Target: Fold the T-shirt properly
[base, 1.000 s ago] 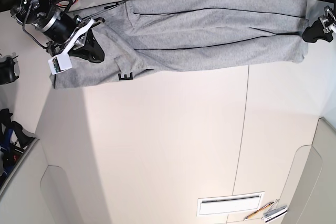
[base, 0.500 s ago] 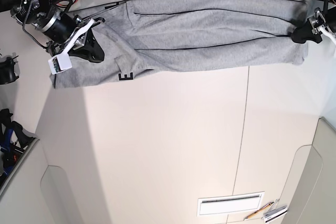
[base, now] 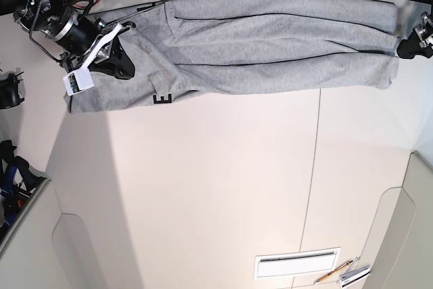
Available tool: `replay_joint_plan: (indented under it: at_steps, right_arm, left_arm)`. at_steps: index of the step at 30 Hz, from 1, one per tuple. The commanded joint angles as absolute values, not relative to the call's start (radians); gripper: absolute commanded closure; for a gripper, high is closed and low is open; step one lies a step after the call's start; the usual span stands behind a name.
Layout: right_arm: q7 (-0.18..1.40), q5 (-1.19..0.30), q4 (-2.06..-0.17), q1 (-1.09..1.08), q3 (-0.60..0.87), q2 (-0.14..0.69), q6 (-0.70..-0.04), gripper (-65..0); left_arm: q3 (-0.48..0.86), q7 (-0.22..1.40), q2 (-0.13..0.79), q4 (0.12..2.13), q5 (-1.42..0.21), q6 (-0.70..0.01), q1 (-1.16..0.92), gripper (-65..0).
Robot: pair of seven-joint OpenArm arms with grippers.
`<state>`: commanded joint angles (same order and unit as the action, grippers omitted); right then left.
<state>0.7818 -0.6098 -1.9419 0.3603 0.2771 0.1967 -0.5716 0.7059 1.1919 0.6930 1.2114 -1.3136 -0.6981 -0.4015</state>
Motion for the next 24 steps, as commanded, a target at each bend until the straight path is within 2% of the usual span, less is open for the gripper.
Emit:
replay_joint_plan:
  at_steps: [6,14,22,23,24]
  right_arm:
    - [0.782,-0.61,-1.942,0.36,0.277,0.197,-0.572,0.0]
    - [0.782,-0.61,-1.942,0.361,0.277,0.197,-0.572,0.0]
    - [0.781,-0.614,-1.942,0.36,0.277,0.196,-0.572,0.0]
    - [0.781,-0.614,-1.942,0.36,0.277,0.196,-0.572,0.0]
    - [0.782,-0.613,-1.942,0.36,0.277,0.196,-0.572,0.0]
  left_arm:
    - [0.687,1.194,0.693,1.139,-1.33,-0.698,-0.402,-46.2]
    - [0.455,1.194,0.693,1.14,-1.334,-0.698,-0.382,-46.1]
    - [0.442,1.193,0.692,1.147,-1.33,-0.698,-0.382,-45.7]
    - [0.442,1.193,0.692,1.148,-1.324,-0.698,-0.382,-42.5]
    - [0.442,1.192,0.692,1.154,-1.316,-0.698,-0.382,-34.3]
